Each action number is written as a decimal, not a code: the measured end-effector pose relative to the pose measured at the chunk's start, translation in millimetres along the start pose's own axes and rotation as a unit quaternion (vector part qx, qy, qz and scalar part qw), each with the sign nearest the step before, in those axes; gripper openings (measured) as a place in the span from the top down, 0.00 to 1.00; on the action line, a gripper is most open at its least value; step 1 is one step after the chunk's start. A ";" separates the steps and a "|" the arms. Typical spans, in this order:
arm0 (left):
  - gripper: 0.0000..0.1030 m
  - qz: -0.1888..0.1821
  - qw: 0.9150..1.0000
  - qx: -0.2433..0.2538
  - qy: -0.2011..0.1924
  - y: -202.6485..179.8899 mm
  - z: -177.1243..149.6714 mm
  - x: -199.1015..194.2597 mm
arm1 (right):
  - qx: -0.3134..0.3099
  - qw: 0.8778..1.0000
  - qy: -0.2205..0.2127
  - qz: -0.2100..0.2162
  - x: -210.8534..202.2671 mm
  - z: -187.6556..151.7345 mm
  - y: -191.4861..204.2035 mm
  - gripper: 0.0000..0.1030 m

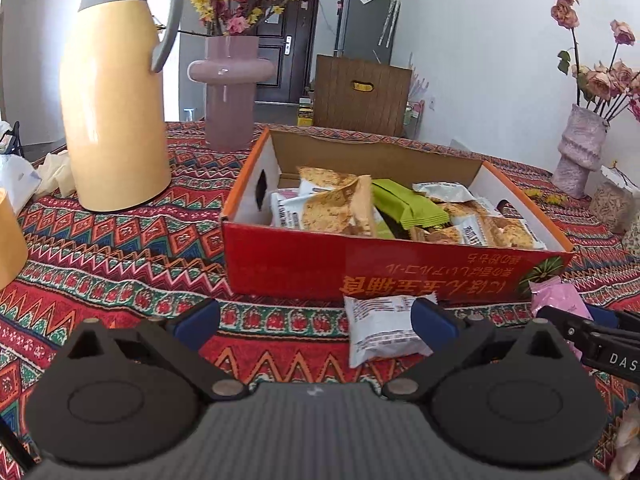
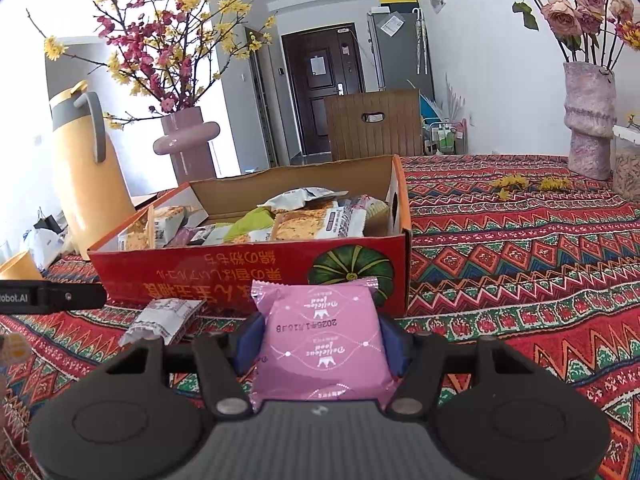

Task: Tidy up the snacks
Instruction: 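Grasp a pink packet with the right gripper while the left grasps a white packet, then carry both packets over the box and open both grippers to drop them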

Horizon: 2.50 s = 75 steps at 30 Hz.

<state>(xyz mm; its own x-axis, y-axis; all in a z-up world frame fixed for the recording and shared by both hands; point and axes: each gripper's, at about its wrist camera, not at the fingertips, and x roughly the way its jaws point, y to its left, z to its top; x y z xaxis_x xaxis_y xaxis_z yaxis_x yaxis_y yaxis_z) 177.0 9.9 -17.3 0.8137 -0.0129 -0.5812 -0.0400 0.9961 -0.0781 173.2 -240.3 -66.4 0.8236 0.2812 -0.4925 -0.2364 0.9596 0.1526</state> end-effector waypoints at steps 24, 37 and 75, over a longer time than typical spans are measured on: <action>0.34 0.026 0.995 0.007 0.092 -53.9 1.3 64.6 | 0.030 1.000 -0.002 -0.005 0.8 -4.1 -8.2 0.42; 0.76 0.009 0.997 0.014 0.072 -54.5 0.2 50.6 | 0.024 1.000 0.008 -0.008 4.5 -5.3 -6.5 0.39; 0.77 -0.024 1.000 -0.002 -0.012 -26.8 25.0 -19.0 | -0.025 0.999 -0.012 -0.022 -34.3 10.5 16.0 0.42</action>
<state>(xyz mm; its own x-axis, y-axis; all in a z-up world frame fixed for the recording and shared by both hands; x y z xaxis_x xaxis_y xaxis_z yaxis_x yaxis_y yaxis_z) 177.1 -14.4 16.1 0.8285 -0.0589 -0.5568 -0.0029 0.9940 -0.1094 146.5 -234.7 -38.1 0.8457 0.2393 -0.4771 -0.2249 0.9704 0.0880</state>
